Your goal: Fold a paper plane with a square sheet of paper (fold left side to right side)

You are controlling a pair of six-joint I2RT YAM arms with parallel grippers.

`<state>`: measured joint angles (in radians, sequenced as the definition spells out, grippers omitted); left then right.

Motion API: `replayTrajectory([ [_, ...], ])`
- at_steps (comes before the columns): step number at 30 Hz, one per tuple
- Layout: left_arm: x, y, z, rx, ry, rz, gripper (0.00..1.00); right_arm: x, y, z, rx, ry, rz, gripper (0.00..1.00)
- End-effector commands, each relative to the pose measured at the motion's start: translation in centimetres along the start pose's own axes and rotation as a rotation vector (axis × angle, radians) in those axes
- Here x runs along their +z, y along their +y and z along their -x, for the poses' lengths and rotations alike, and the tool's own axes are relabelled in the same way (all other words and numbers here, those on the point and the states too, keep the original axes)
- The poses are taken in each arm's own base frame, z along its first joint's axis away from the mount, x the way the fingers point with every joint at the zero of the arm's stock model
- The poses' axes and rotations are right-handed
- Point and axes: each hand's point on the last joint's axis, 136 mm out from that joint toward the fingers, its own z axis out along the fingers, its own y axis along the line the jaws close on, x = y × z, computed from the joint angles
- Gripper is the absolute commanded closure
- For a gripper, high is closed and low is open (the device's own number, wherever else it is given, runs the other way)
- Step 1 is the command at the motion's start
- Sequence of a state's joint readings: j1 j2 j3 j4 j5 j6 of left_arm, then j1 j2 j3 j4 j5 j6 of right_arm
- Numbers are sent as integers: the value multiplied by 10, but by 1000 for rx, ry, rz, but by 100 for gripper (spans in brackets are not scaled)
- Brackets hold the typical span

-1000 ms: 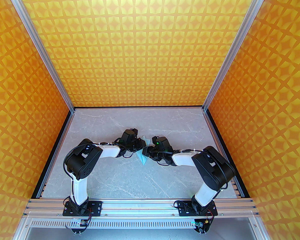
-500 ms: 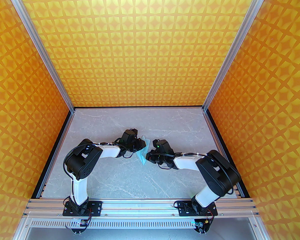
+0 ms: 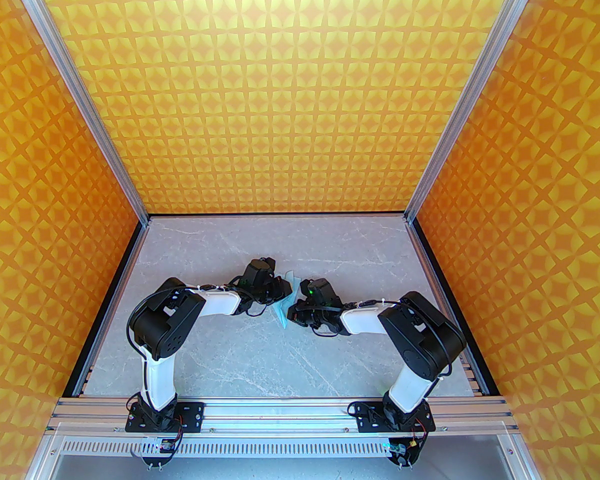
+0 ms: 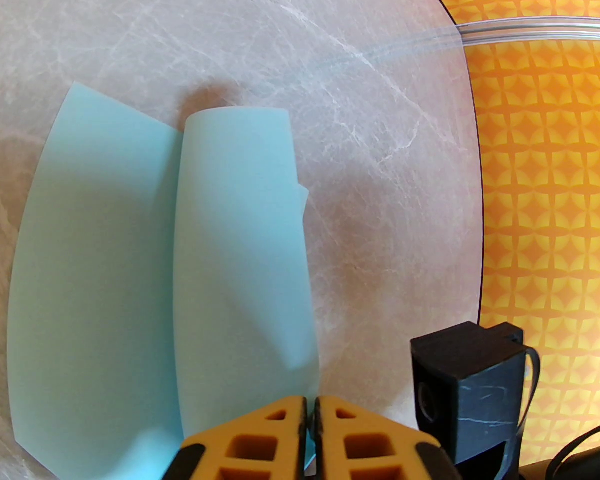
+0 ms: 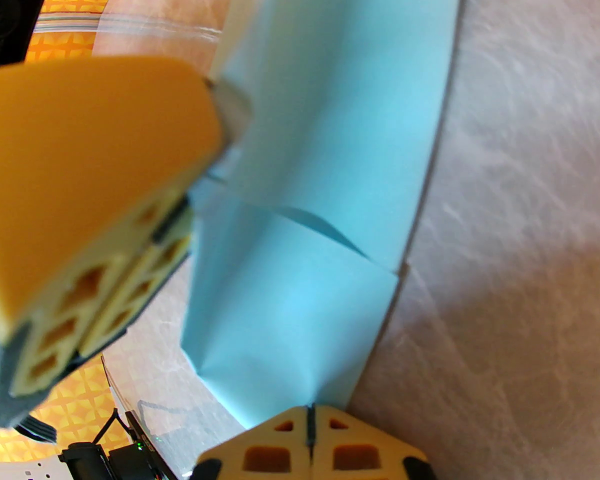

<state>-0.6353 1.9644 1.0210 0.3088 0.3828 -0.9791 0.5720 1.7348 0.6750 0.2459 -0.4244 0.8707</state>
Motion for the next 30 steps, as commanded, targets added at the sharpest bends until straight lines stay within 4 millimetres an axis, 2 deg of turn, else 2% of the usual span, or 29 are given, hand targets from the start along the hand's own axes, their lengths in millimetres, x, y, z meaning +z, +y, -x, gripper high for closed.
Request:
replayTrajectory([
  [1,-5,-3,-1,16,-8,5,88,-8,10,7,-23,-29,3,99],
  [8,-4,-1,-2,13,-7,7,88,-14,11,1,-15,-29,27,99],
  [22,-3,-3,-1,3,-11,0,88,12,12,3,23,9,81,99],
  [30,-3,-3,0,-11,-19,-4,88,18,-2,3,32,6,21,99],
])
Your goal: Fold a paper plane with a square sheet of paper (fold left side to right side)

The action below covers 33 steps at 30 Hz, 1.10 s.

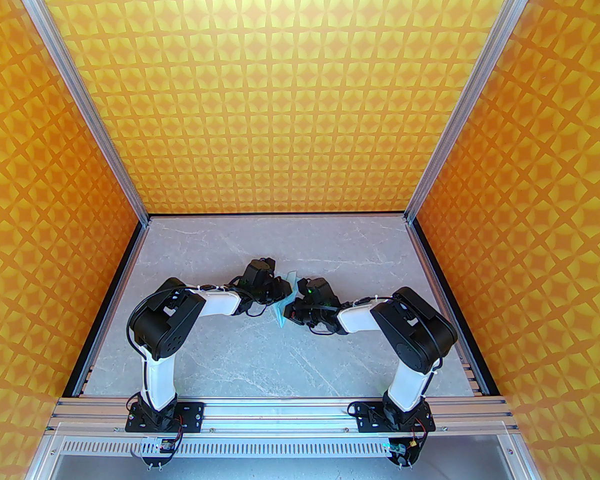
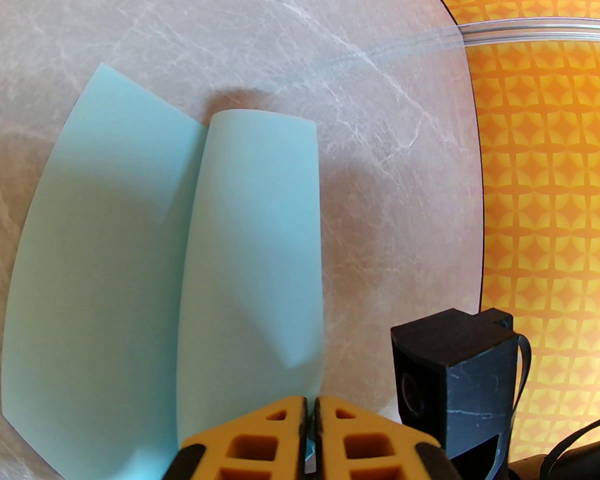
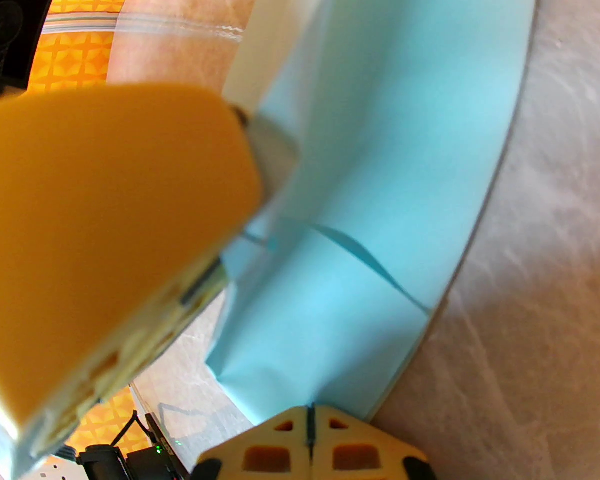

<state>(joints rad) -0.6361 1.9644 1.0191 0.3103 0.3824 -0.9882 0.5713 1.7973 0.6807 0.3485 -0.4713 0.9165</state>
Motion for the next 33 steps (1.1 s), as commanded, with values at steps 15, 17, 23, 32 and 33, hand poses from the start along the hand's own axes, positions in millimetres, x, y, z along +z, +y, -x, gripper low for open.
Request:
replayTrajectory([
  [15,-10,7,3,-10,-50,30,88,-15,22,7,-14,-47,43,98],
  [17,-10,7,3,-13,-50,29,88,-11,20,5,-11,-36,43,98],
  [23,-13,5,6,-20,-64,29,88,5,15,2,-5,-10,34,98],
  [32,-16,2,9,-43,-80,22,88,13,-12,-4,6,10,-60,99],
  [33,-15,1,10,-49,-82,19,88,12,-12,-3,1,8,-65,99],
])
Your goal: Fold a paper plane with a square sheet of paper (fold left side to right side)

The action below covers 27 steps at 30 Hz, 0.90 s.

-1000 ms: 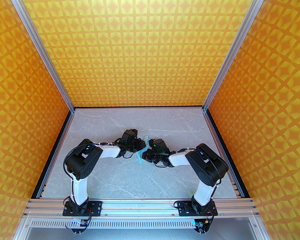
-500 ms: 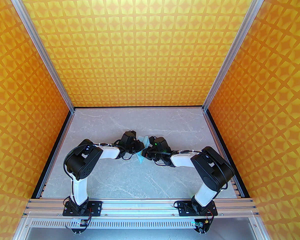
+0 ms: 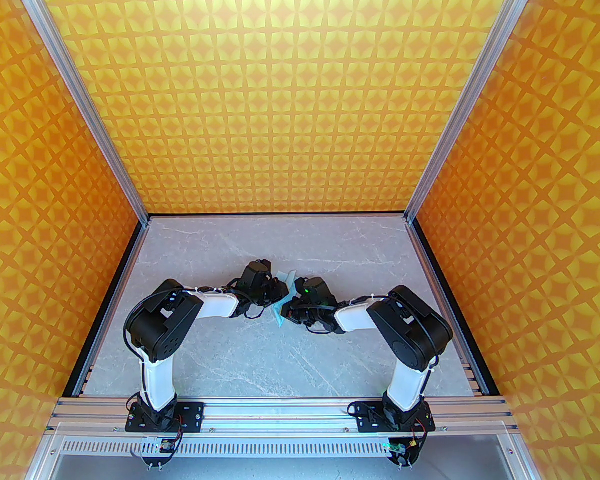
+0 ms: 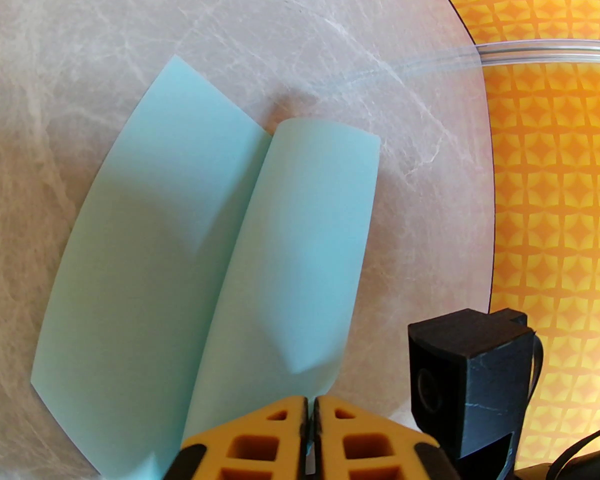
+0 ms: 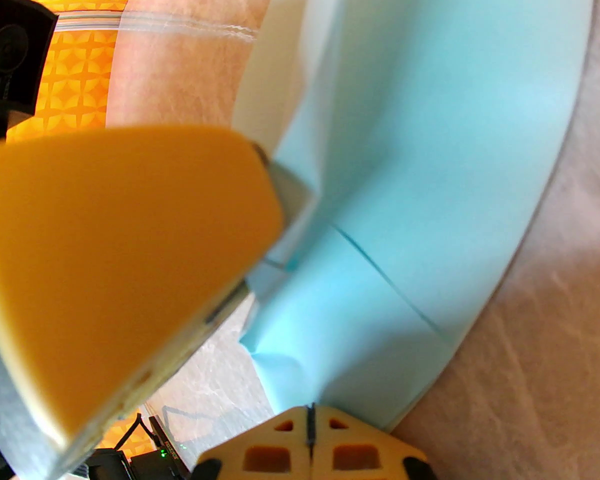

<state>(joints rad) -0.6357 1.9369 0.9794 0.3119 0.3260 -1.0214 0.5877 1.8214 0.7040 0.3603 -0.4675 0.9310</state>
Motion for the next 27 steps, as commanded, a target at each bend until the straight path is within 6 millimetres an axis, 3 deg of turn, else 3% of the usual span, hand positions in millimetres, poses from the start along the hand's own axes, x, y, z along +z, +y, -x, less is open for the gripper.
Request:
replayTrajectory([
  [1,-8,-10,8,-17,-40,-21,88,4,-18,-3,-4,5,-79,99],
  [6,-8,-11,10,-52,-48,-29,88,-7,-5,2,-46,-17,-70,95],
  [10,-10,-6,11,-68,-57,-3,88,-28,10,10,-86,-74,-78,86],
  [14,-10,-5,11,-81,-62,10,88,-42,13,12,-86,-111,-85,63],
  [19,-6,-4,9,-117,-66,10,87,-37,7,12,-55,-119,-81,49],
  [27,-4,-13,13,-126,-72,-5,85,-24,1,15,-31,-115,-84,42],
])
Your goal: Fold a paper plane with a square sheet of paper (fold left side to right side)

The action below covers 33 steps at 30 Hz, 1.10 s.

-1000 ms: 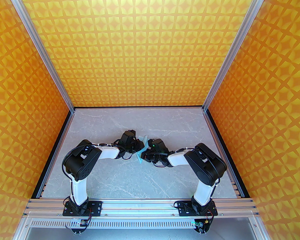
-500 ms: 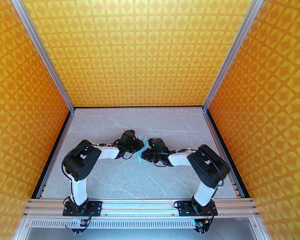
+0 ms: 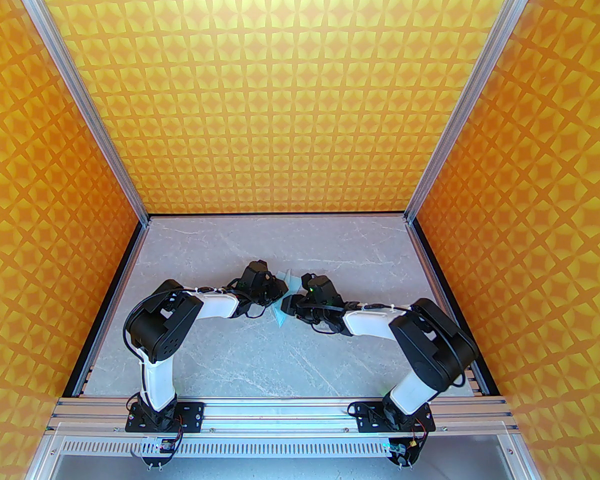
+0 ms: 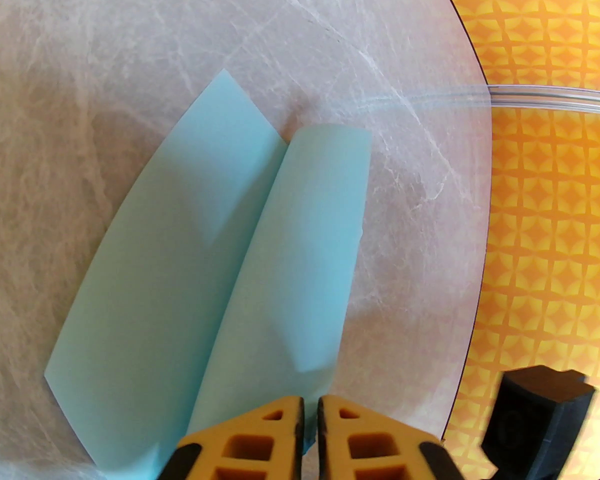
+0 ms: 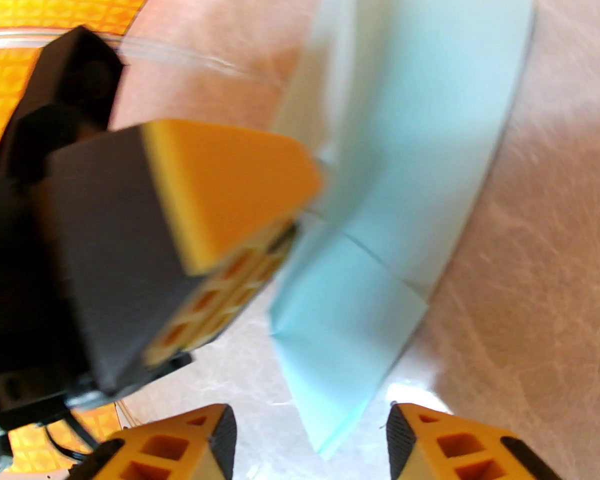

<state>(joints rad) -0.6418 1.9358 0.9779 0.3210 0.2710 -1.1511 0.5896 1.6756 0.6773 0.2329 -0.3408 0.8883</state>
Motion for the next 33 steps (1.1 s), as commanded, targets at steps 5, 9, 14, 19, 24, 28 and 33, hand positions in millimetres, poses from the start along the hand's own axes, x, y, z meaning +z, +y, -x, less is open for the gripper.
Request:
replayTrajectory([
  [5,-4,-11,4,10,-17,-6,65,12,-3,6,16,-16,-15,40],
  [9,-8,-10,5,42,-15,-1,55,14,-4,8,18,-22,-12,39],
  [14,-17,-14,13,61,-25,-26,51,16,-1,12,26,-34,-1,39],
  [19,-39,-10,30,164,-40,17,45,14,4,18,22,-48,-6,39],
  [24,-55,7,52,313,-33,101,48,15,-1,22,25,-44,-39,39],
  [28,-45,22,56,387,41,155,61,12,0,26,8,-52,-52,39],
  [33,-40,45,60,363,32,171,63,-6,-3,31,-56,-62,-140,39],
])
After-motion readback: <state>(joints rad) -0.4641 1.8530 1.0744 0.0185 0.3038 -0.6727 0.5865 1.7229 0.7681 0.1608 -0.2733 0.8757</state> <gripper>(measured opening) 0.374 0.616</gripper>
